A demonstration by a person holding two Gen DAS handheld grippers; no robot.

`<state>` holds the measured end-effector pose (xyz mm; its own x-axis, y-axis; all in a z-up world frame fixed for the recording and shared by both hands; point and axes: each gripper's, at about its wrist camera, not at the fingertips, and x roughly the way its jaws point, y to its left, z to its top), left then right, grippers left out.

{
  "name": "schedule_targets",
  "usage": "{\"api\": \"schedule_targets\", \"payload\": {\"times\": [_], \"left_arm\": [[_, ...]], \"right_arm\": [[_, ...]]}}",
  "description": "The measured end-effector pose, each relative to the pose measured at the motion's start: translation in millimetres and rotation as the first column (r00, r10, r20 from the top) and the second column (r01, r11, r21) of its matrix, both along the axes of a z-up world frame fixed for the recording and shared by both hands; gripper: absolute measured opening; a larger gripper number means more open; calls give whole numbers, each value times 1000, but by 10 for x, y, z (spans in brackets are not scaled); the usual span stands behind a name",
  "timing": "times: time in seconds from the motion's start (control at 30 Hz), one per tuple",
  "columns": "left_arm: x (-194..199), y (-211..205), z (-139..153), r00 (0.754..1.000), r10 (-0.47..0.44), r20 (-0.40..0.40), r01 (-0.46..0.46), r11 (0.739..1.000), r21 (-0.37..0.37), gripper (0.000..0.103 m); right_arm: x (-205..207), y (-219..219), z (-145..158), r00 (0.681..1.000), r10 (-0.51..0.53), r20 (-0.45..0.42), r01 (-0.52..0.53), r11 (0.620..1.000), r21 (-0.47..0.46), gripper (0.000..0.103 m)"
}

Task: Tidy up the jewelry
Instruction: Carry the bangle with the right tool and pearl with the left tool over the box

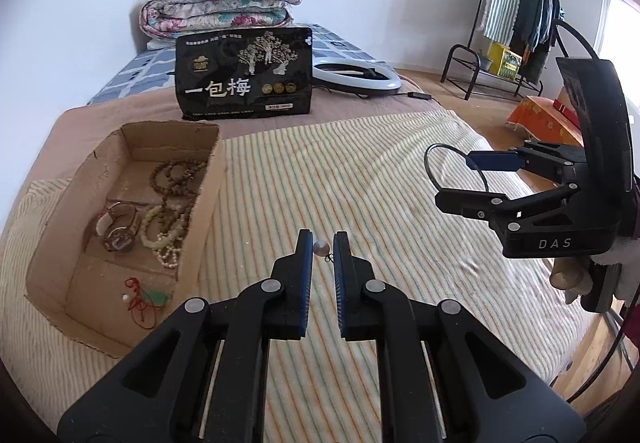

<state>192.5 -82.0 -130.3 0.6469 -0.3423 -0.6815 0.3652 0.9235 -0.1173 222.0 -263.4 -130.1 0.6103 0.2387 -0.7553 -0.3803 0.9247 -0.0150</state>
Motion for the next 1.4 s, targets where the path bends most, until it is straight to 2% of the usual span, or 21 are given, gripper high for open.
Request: {"api": "schedule_targets", "payload": {"times": [0.43, 0.67, 1.1, 1.4], "left_arm": [[33, 906, 122, 988, 149, 26, -149, 989, -2, 9], [38, 1238, 136, 979, 203, 35, -203, 979, 3, 9], [66, 1584, 176, 961, 271, 54, -272, 962, 2, 9], [148, 1730, 110, 954, 296, 34, -296, 955, -7, 9]], "right_arm": [[92, 697, 192, 994, 104, 31, -104, 995, 7, 74], [206, 1064, 261, 988, 150, 44, -151, 989, 12, 74], [377, 1538, 346, 982, 179, 59, -182, 982, 44, 74], [525, 1805, 267, 985, 170, 34, -172, 984, 52, 74]]}}
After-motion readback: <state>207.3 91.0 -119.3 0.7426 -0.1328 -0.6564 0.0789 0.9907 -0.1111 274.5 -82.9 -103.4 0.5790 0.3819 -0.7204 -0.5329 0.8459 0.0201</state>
